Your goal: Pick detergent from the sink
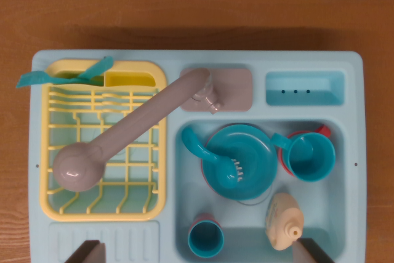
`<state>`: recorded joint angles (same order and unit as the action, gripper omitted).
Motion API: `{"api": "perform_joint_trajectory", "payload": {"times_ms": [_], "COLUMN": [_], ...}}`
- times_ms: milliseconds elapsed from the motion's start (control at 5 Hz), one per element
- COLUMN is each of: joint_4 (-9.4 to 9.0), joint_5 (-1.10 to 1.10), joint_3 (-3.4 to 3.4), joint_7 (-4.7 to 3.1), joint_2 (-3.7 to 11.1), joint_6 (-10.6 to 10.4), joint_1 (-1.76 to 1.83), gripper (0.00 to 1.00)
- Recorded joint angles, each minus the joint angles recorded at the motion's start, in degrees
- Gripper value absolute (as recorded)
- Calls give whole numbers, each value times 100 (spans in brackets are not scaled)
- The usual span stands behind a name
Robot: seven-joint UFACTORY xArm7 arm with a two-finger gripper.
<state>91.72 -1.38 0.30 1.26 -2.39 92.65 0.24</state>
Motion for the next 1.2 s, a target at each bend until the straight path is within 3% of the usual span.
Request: {"api": "perform_joint_trajectory", "payload": {"times_ms": [1200], "joint_4": [-132], "joint_5": [10], "joint_3": [-27], "joint_7": [-20], "joint_2": [25], "joint_6": [-135], "joint_1": [-21], "gripper": [0]}}
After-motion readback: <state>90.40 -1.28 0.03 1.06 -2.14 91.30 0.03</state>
